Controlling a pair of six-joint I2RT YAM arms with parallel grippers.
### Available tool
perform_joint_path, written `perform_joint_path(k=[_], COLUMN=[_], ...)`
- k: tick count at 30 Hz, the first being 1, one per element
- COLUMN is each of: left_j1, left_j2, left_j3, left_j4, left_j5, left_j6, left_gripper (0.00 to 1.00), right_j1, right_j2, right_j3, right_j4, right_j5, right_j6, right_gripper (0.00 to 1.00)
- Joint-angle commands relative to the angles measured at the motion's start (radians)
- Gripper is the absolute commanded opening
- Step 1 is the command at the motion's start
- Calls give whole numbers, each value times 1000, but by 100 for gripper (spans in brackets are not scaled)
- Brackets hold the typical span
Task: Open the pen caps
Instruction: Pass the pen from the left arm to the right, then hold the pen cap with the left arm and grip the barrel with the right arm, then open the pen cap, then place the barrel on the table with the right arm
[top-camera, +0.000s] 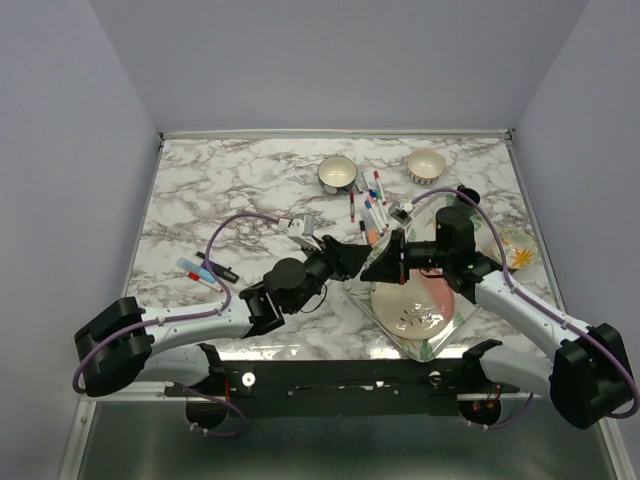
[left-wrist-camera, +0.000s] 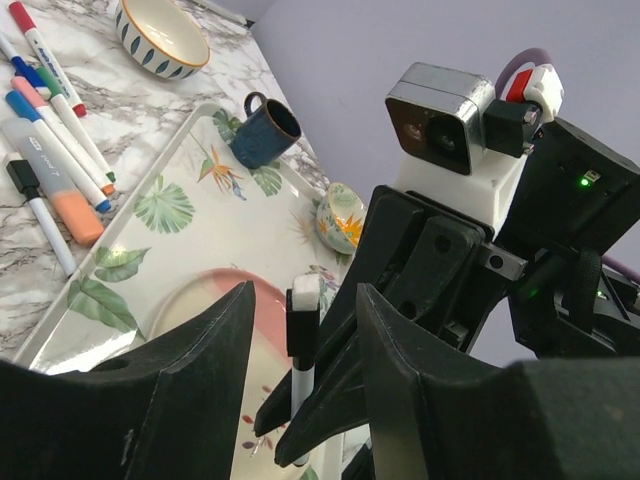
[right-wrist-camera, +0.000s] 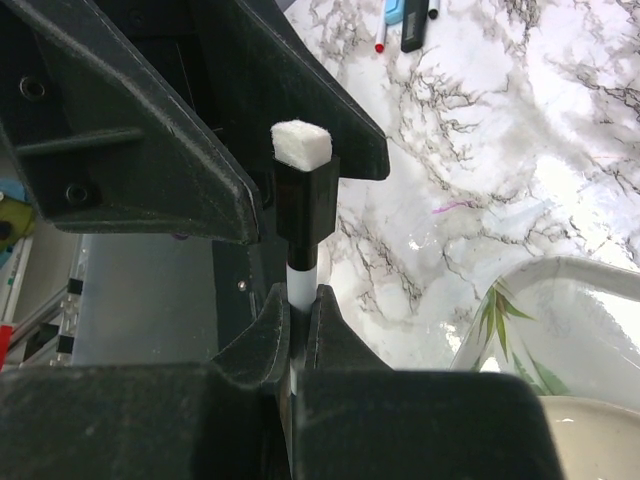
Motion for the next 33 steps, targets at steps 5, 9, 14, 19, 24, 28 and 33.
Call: perform_joint_path(k=[5, 9, 14, 19, 24, 28, 33], left_j1=[-4, 0, 17, 189, 449, 537, 572], left_j2=[34, 43, 46, -33, -147, -171, -234], left_j3=[61, 72, 78, 113, 209, 285, 258], left_j4=[-23, -32, -48, -158, -261, -366, -457], left_j5=[41, 75, 110, 102, 44, 53, 96], left_j6=[39, 45, 39, 26, 45, 104, 184], left_gripper=[47, 40, 7, 0, 0, 0, 0], right_j1=[6, 7, 7, 13, 75, 96, 119], right_j2=[-9, -13, -13, -1, 29, 72, 92], right_j3=[32, 34, 36, 48, 62, 80, 112], right_j4=[-10, -16, -27, -74, -128, -171, -220], right_j5=[-23, -22, -19, -41, -32, -11, 49], right_j6=[-25, -34, -54, -111, -174, -201, -272], right_gripper=[1, 1, 1, 1, 1, 0, 1])
